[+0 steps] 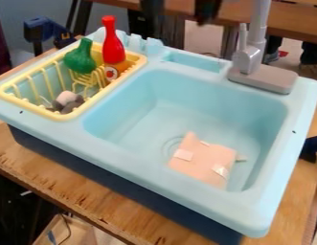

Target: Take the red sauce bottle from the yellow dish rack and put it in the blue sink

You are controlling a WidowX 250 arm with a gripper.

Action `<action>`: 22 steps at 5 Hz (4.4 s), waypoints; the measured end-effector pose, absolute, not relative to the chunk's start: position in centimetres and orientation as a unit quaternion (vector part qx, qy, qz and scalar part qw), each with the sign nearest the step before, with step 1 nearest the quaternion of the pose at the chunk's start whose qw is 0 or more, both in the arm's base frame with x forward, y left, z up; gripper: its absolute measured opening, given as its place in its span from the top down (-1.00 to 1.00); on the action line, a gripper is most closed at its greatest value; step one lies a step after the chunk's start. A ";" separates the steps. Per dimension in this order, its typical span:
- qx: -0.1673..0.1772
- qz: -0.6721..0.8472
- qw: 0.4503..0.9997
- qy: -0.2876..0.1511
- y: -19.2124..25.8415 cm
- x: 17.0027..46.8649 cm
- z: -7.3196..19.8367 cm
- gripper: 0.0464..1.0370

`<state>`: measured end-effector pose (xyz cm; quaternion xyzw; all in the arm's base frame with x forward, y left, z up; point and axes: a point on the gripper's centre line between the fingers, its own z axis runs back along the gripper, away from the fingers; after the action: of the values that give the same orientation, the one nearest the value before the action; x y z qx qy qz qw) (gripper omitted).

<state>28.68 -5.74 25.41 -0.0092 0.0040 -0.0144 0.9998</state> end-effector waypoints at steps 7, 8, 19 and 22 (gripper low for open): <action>0.042 -0.028 0.998 0.027 5.8 35.0 21.0 -0.93; 0.048 -0.022 0.997 0.053 6.2 35.4 20.1 -0.93; -0.057 -0.084 0.990 0.101 -12.0 30.9 20.8 0.35; 0.011 -0.082 0.987 0.135 -13.3 35.0 17.0 0.35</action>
<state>34.95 -13.31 17.00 0.0111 0.1348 -0.0819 0.9874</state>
